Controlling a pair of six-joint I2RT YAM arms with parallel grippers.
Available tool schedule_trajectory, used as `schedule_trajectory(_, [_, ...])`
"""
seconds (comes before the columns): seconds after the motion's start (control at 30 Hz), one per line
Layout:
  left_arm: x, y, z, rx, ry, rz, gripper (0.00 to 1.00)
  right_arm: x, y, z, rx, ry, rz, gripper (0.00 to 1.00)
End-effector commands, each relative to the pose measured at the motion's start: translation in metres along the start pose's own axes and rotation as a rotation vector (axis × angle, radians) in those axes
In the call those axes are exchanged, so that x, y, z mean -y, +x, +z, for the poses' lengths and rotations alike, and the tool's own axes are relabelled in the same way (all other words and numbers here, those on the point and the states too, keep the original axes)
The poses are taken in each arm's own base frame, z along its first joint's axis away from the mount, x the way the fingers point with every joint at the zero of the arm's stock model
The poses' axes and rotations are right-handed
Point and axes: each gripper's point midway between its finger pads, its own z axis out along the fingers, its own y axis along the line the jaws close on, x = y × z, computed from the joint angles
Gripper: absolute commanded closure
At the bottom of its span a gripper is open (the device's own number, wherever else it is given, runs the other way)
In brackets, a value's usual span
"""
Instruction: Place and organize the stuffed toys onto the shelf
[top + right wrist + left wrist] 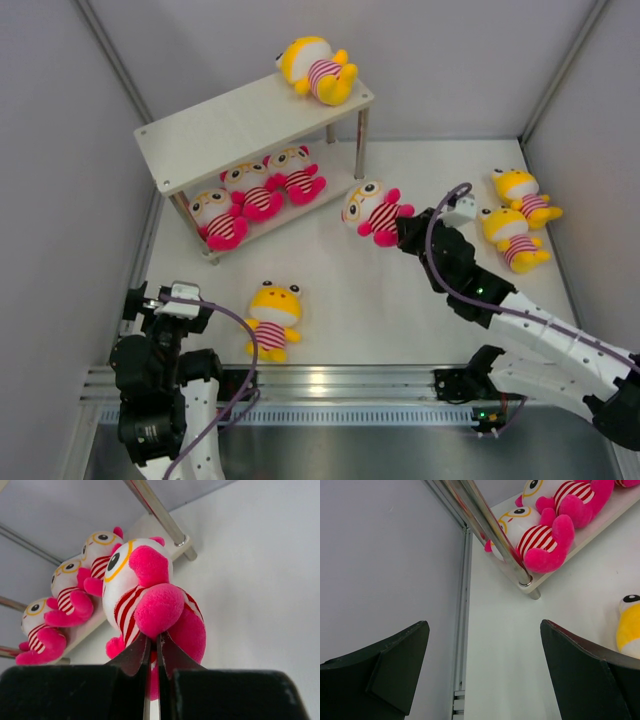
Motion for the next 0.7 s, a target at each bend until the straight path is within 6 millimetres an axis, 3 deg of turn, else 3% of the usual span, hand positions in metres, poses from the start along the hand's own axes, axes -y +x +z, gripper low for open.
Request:
schedule_trajectory(0.0, [-0.007, -0.009, 0.001, 0.027, -0.023, 0.031, 0.01, -0.038, -0.061, 0.008, 0.211, -0.061, -0.072, 1.0])
schedule_trajectory(0.17, [-0.007, -0.009, 0.001, 0.027, -0.023, 0.037, 0.01, -0.07, -0.095, 0.018, 0.355, -0.126, -0.059, 1.0])
schedule_trajectory(0.3, [-0.009, -0.008, 0.0, 0.021, -0.029, 0.042, 0.01, -0.088, -0.108, 0.031, 0.437, -0.15, -0.081, 1.0])
schedule_trajectory(0.67, [-0.008, -0.004, 0.004, 0.004, -0.027, 0.047, 0.01, -0.129, -0.103, 0.081, 0.504, -0.177, -0.155, 1.0])
